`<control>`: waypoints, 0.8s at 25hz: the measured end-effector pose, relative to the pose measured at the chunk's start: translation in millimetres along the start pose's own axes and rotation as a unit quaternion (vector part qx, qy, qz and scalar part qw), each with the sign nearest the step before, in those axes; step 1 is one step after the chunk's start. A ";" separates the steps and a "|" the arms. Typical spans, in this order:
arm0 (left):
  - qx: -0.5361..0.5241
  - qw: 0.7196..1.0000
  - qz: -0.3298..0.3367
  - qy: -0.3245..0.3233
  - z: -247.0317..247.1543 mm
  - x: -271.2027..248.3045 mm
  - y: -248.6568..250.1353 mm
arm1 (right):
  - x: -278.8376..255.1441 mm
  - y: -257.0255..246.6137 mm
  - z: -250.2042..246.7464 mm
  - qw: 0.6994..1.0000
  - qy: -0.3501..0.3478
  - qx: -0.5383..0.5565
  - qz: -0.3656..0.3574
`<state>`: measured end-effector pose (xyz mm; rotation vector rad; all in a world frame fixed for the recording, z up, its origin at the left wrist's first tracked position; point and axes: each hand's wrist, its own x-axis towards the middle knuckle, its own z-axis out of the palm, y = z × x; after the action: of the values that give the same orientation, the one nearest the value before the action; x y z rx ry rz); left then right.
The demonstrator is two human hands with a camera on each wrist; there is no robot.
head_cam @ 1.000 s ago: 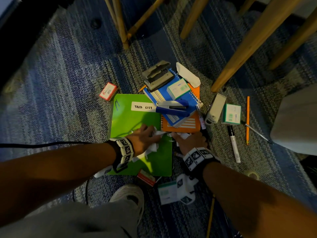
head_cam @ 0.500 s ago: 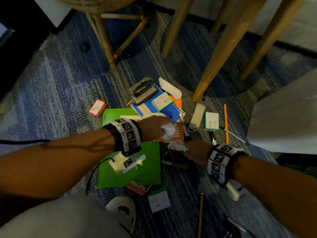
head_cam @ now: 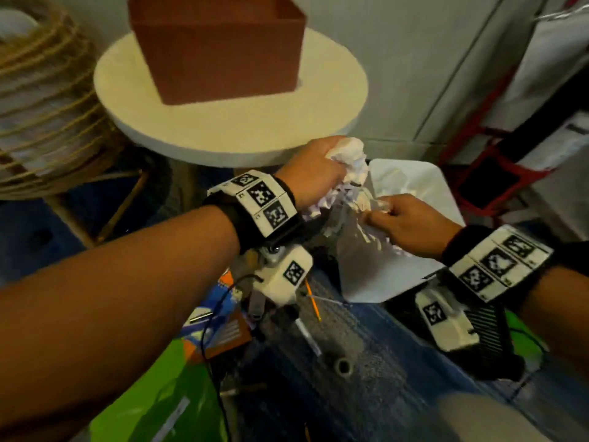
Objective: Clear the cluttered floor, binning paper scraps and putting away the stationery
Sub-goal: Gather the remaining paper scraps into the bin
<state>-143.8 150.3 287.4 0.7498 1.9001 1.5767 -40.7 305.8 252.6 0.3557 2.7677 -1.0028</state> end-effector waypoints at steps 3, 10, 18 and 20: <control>-0.036 0.999 -0.016 0.017 38.1 34.1 16.7 | -0.4 31.7 -41.3 0.992 0.095 0.017 0.079; -0.068 0.983 -0.107 0.134 95.0 100.3 -2.3 | 11.1 89.9 -35.2 0.976 0.072 -0.083 0.186; 0.053 0.991 -0.091 0.078 138.4 102.2 -34.7 | -20.8 117.5 -51.0 0.986 0.081 -0.004 0.144; 0.113 0.992 -0.056 -0.002 137.7 97.3 -36.5 | -23.7 120.5 -58.8 0.987 0.092 0.034 0.125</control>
<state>-114.5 307.8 223.6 0.7235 2.1035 1.3059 11.1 429.7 230.0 0.8213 2.7576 -1.0490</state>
